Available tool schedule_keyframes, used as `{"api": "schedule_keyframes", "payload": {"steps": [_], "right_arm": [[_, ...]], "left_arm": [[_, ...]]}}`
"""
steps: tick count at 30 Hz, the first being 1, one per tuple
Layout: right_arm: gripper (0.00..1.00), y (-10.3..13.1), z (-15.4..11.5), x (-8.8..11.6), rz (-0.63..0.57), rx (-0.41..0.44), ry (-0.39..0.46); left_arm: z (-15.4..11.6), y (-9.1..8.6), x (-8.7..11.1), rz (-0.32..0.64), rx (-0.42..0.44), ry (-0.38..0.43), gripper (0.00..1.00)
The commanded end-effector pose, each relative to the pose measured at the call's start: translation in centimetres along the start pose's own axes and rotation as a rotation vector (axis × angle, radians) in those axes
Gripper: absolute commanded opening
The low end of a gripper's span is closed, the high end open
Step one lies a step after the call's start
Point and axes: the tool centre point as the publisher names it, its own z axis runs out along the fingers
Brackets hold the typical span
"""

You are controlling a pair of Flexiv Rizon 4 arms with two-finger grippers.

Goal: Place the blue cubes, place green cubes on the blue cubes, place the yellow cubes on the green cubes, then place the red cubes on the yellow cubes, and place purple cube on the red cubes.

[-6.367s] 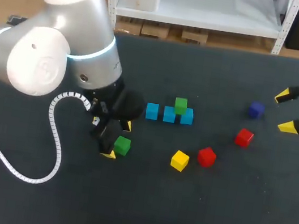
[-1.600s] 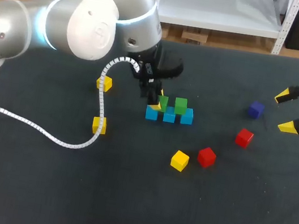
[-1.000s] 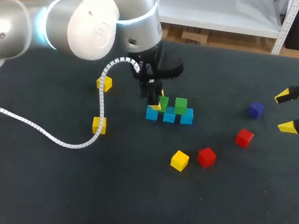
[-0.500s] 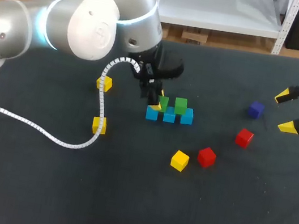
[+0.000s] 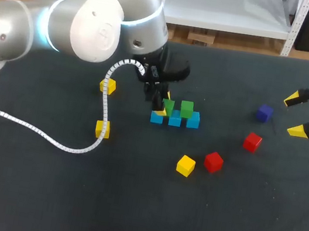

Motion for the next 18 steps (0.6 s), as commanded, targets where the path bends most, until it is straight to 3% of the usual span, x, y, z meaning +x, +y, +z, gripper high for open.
{"api": "schedule_keyframes", "payload": {"steps": [1,5,18], "right_arm": [[1.0,-0.1,0.1,0.0,-0.001,-0.001,-0.002],[1.0,-0.1,0.1,0.0,-0.001,-0.001,-0.002],[1.0,-0.1,0.1,0.0,-0.001,-0.001,-0.002]], "left_arm": [[0.0,0.2,-0.1,0.0,0.004,0.002,0.81],[-0.2,0.1,0.0,0.001,0.002,0.001,1.0],[-1.2,-0.7,1.2,-0.015,-0.012,0.001,1.0]]}}
